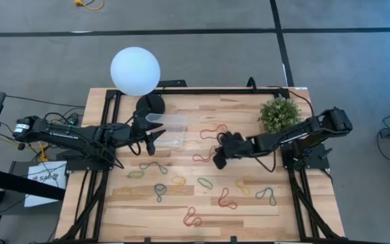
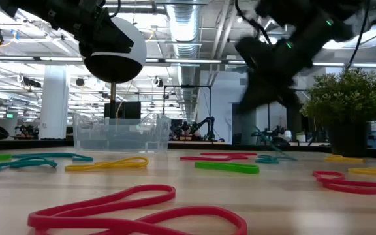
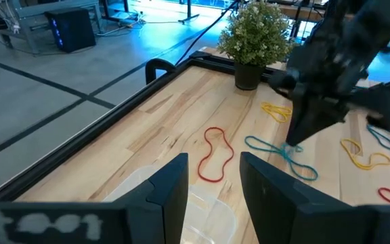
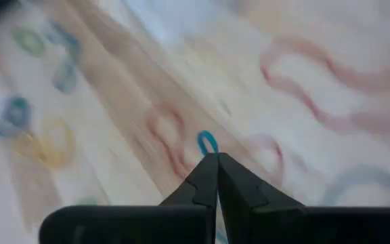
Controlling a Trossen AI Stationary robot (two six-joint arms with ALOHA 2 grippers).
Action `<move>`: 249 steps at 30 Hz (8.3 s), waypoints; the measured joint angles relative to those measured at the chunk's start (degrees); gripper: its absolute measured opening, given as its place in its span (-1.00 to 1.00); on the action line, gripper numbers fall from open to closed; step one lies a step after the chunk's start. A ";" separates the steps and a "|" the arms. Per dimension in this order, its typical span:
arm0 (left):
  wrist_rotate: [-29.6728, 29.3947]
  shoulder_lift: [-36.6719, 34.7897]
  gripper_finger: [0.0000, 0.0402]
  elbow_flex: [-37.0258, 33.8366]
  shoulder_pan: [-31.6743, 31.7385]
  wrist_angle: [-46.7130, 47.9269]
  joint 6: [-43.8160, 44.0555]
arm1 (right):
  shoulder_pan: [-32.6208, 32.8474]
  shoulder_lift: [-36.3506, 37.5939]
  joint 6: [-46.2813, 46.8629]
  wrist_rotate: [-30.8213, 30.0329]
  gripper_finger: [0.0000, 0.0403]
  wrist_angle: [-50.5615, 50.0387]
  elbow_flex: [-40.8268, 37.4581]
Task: Pick and place rubber bands into bin
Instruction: Put the blue rubber band into the transparent container
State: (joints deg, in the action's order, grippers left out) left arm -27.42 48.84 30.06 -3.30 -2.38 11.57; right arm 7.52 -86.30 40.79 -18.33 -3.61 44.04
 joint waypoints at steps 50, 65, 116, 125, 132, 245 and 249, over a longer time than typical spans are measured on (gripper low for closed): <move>-17.84 -12.48 -0.38 0.00 -0.06 9.48 1.73 | -14.24 -46.37 -24.78 6.23 -1.00 -30.68 71.19; -17.83 -12.48 -0.38 0.00 -0.06 9.43 1.73 | -16.97 -52.24 -24.18 12.05 -1.00 -33.96 73.59; -17.66 -12.48 -0.38 0.00 -0.06 9.59 2.60 | -17.02 -52.89 -37.82 13.94 -0.74 -36.84 78.57; -15.75 -12.46 -0.38 0.00 -0.06 12.35 2.90 | -16.55 -49.97 -37.15 14.01 -0.75 -40.73 80.19; -14.82 -12.46 -0.38 0.00 -0.06 12.45 2.89 | -14.38 -43.21 -32.90 14.17 -0.75 -56.41 86.05; 19.26 30.03 -1.00 13.12 -6.66 41.26 -3.24 | 18.15 20.63 -19.79 -4.05 -0.75 9.67 -5.49; 12.90 30.00 -1.00 21.01 -6.68 50.10 -7.68 | 18.15 20.63 -19.79 -4.06 -0.75 9.67 -5.49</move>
State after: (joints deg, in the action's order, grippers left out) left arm -14.51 78.84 51.07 -9.98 47.71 3.89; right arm 25.67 -65.67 20.99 -22.39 6.07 38.54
